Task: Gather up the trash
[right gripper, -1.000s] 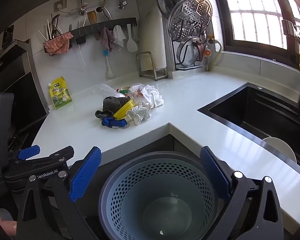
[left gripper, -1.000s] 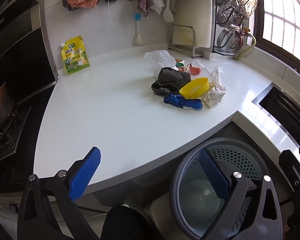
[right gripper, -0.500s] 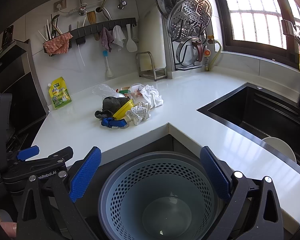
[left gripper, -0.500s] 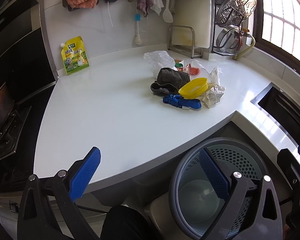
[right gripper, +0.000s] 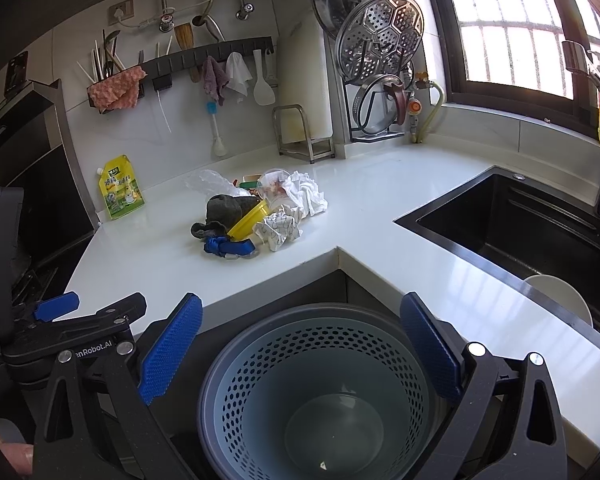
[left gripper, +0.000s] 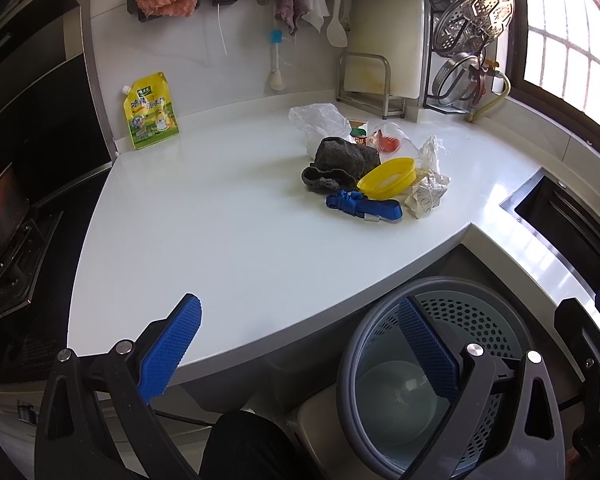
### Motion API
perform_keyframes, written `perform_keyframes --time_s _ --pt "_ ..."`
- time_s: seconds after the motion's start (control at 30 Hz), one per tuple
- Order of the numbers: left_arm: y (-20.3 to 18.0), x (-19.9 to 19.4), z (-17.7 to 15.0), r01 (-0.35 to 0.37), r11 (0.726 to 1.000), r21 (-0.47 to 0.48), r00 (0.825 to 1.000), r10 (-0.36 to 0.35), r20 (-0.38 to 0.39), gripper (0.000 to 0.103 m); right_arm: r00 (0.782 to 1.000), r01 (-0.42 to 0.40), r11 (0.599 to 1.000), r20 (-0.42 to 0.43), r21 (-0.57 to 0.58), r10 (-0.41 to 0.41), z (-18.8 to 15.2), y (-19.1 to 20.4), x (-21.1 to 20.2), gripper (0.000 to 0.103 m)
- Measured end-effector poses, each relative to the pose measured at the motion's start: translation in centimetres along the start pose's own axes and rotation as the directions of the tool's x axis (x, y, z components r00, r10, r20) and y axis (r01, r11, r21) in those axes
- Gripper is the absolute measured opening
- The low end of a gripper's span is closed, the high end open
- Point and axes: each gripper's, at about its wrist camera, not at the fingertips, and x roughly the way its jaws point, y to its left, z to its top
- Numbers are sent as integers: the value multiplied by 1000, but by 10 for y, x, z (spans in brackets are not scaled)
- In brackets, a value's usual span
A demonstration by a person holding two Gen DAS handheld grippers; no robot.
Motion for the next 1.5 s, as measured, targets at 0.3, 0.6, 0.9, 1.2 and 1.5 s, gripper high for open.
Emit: perform_keyframes --time_s 0.3,0.6,0.9,1.2,1.5 --pt "0 0 0 -1 1000 1 1000 1 2 97 1000 -3 1000 0 -2 3 0 0 0 95" --pt "0 -3 0 -1 1000 -1 1000 1 7 97 1000 -7 1000 4 -3 7 -1 1 -2 95" --pt "-1 -4 1 1 1000 -1 1000 -1 7 97 1000 -6 1000 6 -3 6 -1 1 -2 95" --pt "-3 -8 2 1 1000 -5 1000 -1 5 97 1000 -8 1000 8 -2 8 -2 2 -3 95" --pt "-5 -9 0 1 1000 -4 1000 -1 9 97 1000 -10 1000 7 -1 10 -2 1 -3 95"
